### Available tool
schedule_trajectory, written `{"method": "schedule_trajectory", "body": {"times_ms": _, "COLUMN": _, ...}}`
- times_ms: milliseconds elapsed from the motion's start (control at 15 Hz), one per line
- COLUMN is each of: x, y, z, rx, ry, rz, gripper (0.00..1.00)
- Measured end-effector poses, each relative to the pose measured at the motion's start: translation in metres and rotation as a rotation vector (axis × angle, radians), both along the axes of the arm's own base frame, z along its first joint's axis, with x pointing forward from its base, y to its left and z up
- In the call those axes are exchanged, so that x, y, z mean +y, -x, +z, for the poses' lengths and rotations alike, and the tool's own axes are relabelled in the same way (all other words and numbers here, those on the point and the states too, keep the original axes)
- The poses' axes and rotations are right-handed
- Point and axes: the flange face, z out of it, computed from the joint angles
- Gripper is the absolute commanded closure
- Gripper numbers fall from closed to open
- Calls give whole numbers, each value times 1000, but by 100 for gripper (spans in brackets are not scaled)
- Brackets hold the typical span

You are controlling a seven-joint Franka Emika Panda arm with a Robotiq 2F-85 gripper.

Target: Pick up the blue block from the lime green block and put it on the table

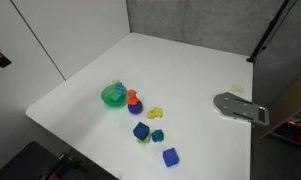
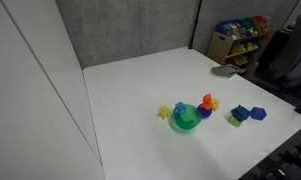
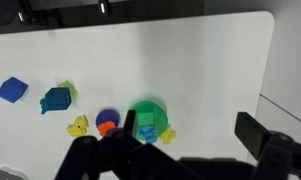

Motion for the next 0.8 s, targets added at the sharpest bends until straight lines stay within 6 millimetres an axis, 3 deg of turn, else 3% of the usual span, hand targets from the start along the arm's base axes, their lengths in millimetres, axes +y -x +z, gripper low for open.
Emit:
{"method": "schedule_trajectory", "body": {"times_ms": 467, "x": -2, "y": -1, "z": 0, "rx": -4, "ry": 1, "rz": -6, "gripper": 0}}
{"method": "schedule_trajectory", "body": {"times_ms": 800, "x": -28, "y": -26, "z": 4, "rx": -61, "ry": 22, "rz": -98, "gripper": 0}}
